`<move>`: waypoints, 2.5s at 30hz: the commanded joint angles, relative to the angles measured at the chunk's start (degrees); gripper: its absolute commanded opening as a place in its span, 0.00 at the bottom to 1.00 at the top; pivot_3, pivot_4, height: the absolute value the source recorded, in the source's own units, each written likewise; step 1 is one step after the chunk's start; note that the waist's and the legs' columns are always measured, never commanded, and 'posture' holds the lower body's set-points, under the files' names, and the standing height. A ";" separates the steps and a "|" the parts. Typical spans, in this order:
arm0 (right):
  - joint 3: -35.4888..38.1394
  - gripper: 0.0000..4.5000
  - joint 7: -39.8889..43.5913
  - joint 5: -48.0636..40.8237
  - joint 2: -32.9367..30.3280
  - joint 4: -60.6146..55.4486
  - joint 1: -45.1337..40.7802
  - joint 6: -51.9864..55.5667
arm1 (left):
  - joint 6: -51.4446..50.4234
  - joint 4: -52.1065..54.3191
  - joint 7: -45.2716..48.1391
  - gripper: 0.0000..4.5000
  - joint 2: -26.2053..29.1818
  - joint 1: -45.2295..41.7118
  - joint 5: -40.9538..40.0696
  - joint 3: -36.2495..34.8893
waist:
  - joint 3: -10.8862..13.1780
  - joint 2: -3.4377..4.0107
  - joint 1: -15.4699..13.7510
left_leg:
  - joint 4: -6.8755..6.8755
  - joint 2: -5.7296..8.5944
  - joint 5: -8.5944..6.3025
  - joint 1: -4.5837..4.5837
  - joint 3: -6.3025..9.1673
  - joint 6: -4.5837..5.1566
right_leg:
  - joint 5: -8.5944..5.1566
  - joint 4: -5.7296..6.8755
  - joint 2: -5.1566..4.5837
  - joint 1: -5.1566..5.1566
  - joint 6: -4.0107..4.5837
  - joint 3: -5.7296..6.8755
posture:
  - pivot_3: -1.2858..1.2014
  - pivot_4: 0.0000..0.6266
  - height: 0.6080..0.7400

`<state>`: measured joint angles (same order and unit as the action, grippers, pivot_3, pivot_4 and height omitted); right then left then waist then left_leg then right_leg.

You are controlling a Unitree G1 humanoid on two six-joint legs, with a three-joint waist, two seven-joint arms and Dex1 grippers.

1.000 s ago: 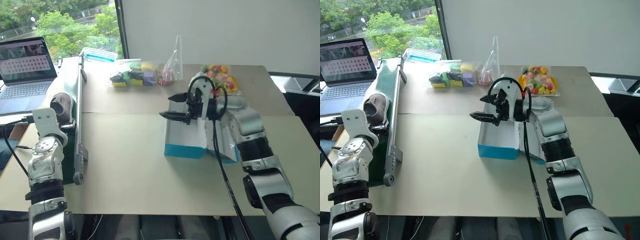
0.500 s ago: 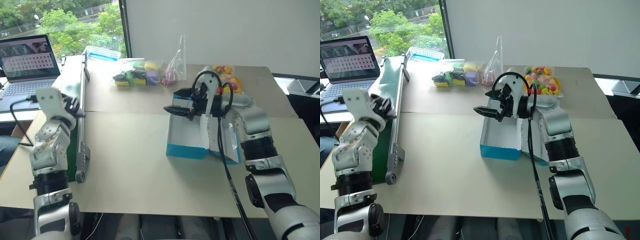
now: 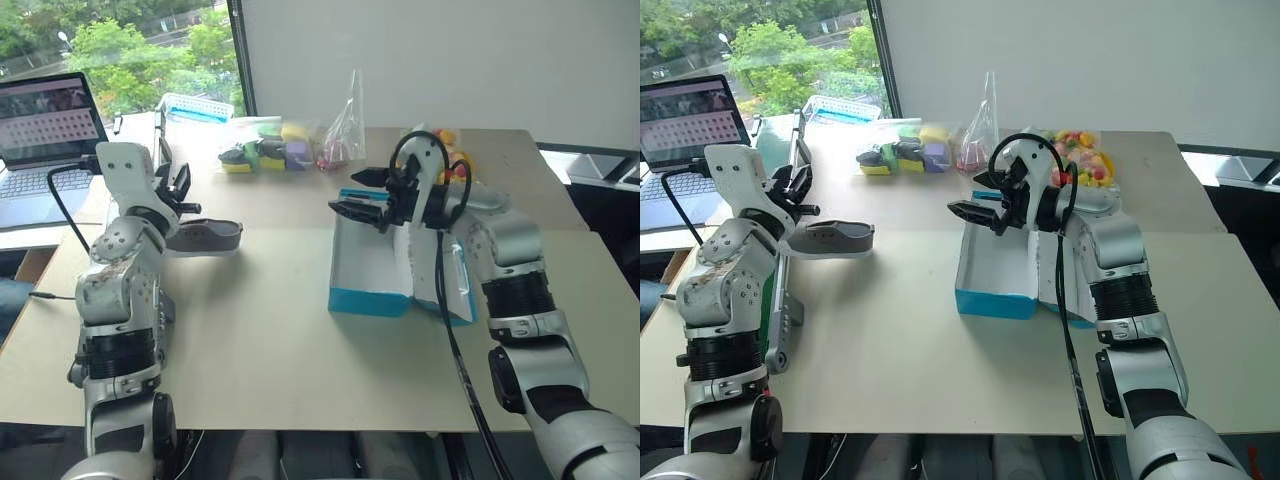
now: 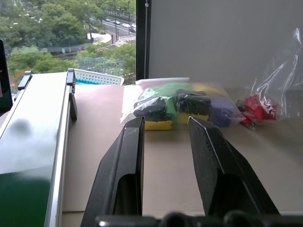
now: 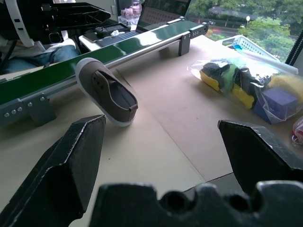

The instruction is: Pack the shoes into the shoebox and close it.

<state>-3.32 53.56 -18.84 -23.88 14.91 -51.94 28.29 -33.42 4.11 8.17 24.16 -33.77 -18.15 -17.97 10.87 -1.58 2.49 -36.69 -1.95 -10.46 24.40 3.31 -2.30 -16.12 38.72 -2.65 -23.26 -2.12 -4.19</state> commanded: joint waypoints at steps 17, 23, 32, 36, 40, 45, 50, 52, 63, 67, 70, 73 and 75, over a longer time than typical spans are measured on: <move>0.89 1.00 -0.08 -0.55 -2.10 -3.18 0.42 0.66 | -15.14 29.11 -33.74 0.99 -31.73 1.22 -4.64 -9.44 | 0.00 -0.03 0.06 | -0.01 -0.01 -0.06 0.12 -0.01 0.07 | 0.03 -0.18 -0.02 0.00 -0.04 -0.01 | 0.52 0.24 1.00; 0.53 1.00 -0.14 -0.53 -2.30 -3.03 0.37 1.06 | -7.48 25.78 -38.08 0.99 -38.45 6.85 -8.39 -15.30 | 0.00 -0.04 -0.20 | -0.07 0.04 -0.05 0.04 -0.01 0.06 | 0.03 -0.20 -0.03 0.14 -0.04 -0.01 | 0.52 0.24 1.00; 0.56 1.00 -0.03 -0.49 -2.86 -3.67 0.08 1.92 | 1.24 14.80 -40.04 0.99 -39.45 8.11 -18.65 -17.37 | 0.00 -0.05 -0.58 | -0.08 0.05 -0.05 0.05 -0.01 0.06 | 0.03 -0.25 -0.03 0.15 -0.04 0.01 | 0.52 0.24 1.00; 0.60 1.00 -0.07 -0.54 -3.09 -4.22 0.21 2.38 | 2.85 12.70 -39.24 0.99 -38.64 8.64 -21.01 -14.96 | 0.00 -0.05 -0.63 | -0.08 0.05 -0.05 0.04 -0.01 0.06 | 0.03 -0.25 -0.03 0.14 -0.04 0.01 | 0.52 0.24 1.00; 0.59 1.00 -0.20 -0.53 -3.30 -4.72 0.37 2.71 | 3.71 10.55 -39.17 0.99 -39.18 8.74 -25.41 -14.25 | 0.00 -0.05 -0.76 | -0.08 0.05 -0.05 0.03 -0.01 0.05 | 0.03 -0.24 -0.02 0.15 -0.04 0.01 | 0.52 0.24 1.00; 0.58 1.00 -0.29 -0.45 -3.45 -4.71 0.17 3.00 | 6.74 5.67 -38.57 0.99 -38.68 9.65 -30.28 -15.35 | 0.00 -0.05 -0.91 | -0.08 0.05 -0.05 0.02 -0.01 0.06 | 0.03 -0.24 -0.02 0.15 -0.04 0.00 | 0.52 0.24 1.00; 0.52 1.00 -0.36 -0.38 -3.54 -4.71 0.11 3.12 | 9.70 1.43 -37.54 0.99 -37.20 8.74 -34.99 -15.88 | 0.00 -0.05 -1.10 | -0.08 0.05 -0.05 0.00 -0.02 0.05 | 0.03 -0.25 -0.02 0.17 -0.04 0.00 | 0.52 0.24 1.00; 0.55 1.00 -0.38 -0.39 -3.56 -4.84 0.15 3.24 | 10.49 0.31 -36.86 0.99 -36.49 8.40 -36.33 -15.60 | 0.00 -0.05 -1.20 | -0.08 0.05 -0.05 0.00 -0.01 0.06 | 0.03 -0.25 -0.02 0.17 -0.04 0.00 | 0.52 0.24 1.00; 0.67 1.00 -0.65 -0.50 -4.15 -6.56 0.65 4.44 | 15.32 -19.79 -25.03 0.99 -23.52 -0.40 -36.36 -18.80 | 0.00 -0.05 -1.42 | -0.08 0.03 -0.01 -0.04 0.01 0.02 | 0.03 -0.24 0.05 0.19 -0.03 0.02 | 0.52 0.24 1.00; 0.63 1.00 -0.87 -0.59 -4.52 -7.13 0.85 4.79 | 15.75 -27.05 -20.21 0.94 -19.09 -3.73 -35.26 -18.76 | 0.00 -0.04 -1.44 | -0.07 0.03 -0.01 -0.04 0.01 0.02 | 0.03 -0.24 0.04 0.18 -0.03 0.02 | 0.52 0.24 1.00; 0.65 1.00 -1.04 -0.56 -4.73 -7.46 0.91 4.92 | 16.08 -30.42 -17.23 0.75 -17.48 -5.28 -34.62 -18.50 | 0.00 -0.04 -1.38 | -0.07 0.03 0.00 -0.04 0.03 0.00 | 0.03 -0.22 0.05 0.18 -0.03 0.04 | 0.52 0.24 1.00; 0.59 1.00 -1.18 -0.53 -4.80 -7.61 0.89 4.98 | 16.25 -31.10 -15.81 0.52 -17.43 -5.84 -34.21 -18.26 | 0.00 -0.05 -1.35 | -0.07 0.03 0.00 -0.03 0.02 0.00 | 0.03 -0.24 0.04 0.18 -0.03 0.03 | 0.52 0.24 1.00; 0.55 1.00 -1.22 -0.54 -4.80 -7.67 0.89 5.05 | 16.33 -30.77 -15.67 0.35 -17.81 -5.94 -34.19 -18.12 | 0.00 -0.04 -1.36 | -0.04 0.01 0.00 -0.02 0.02 0.00 | 0.03 -0.23 0.04 0.15 -0.03 0.04 | 0.52 0.24 1.00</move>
<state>-3.67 52.36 -18.93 -27.99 9.55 -50.67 32.98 -17.61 -27.70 -8.70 6.26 -38.52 -52.10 -36.19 10.87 -1.63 1.13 -36.73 -1.93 -10.46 24.39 3.33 -2.30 -16.08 38.49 -2.61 -23.12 -2.15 -4.16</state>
